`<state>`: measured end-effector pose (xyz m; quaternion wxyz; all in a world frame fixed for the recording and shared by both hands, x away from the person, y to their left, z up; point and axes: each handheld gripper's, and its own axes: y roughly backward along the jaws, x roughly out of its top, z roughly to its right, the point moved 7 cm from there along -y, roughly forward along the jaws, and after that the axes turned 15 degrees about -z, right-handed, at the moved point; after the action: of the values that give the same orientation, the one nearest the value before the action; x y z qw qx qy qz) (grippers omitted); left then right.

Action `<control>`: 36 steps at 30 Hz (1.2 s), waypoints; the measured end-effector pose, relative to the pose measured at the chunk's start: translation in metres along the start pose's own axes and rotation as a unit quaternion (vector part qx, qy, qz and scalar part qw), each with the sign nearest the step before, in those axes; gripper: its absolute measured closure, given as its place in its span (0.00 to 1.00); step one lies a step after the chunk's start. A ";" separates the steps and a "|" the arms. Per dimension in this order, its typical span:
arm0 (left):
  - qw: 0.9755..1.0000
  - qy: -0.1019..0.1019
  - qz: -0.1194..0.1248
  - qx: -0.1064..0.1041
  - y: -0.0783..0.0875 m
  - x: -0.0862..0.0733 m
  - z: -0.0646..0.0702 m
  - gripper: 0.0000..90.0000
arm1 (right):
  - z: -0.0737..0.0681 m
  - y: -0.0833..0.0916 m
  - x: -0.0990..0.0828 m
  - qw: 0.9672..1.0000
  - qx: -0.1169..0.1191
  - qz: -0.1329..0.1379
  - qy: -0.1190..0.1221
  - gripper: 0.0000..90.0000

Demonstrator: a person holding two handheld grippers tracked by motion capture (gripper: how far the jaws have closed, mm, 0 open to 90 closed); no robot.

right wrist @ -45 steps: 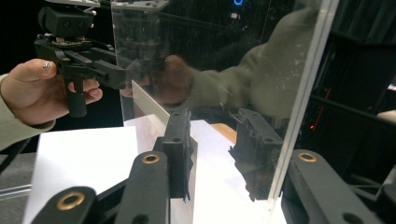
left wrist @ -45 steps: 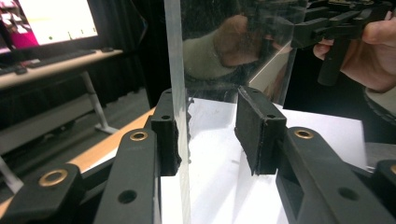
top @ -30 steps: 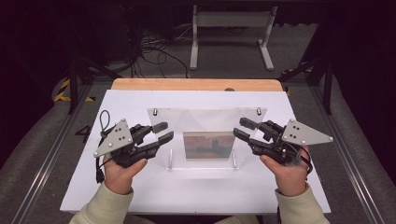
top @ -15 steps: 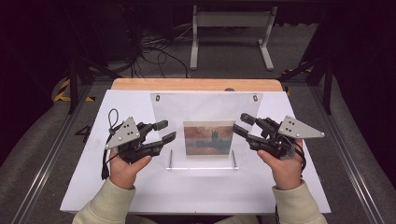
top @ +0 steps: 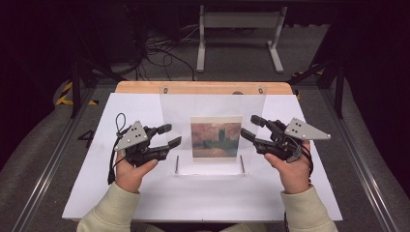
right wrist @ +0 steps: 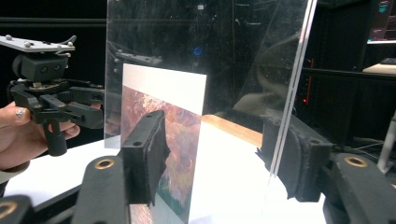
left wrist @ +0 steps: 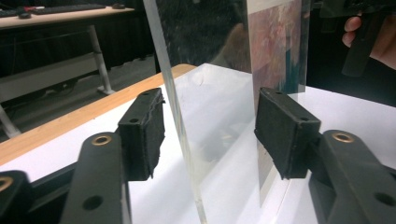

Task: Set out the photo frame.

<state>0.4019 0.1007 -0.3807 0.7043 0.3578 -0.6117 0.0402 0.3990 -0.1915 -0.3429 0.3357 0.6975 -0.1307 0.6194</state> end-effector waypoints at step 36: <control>0.993 0.061 -0.078 0.064 0.053 -0.127 -0.040 0.23 | 0.063 0.071 -0.124 0.982 -0.120 -0.131 -0.069 0.23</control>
<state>0.3777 0.2103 -0.4691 0.7169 0.4453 -0.5345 0.0460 0.3806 -0.3124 -0.4392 0.4853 0.7043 -0.1345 0.5003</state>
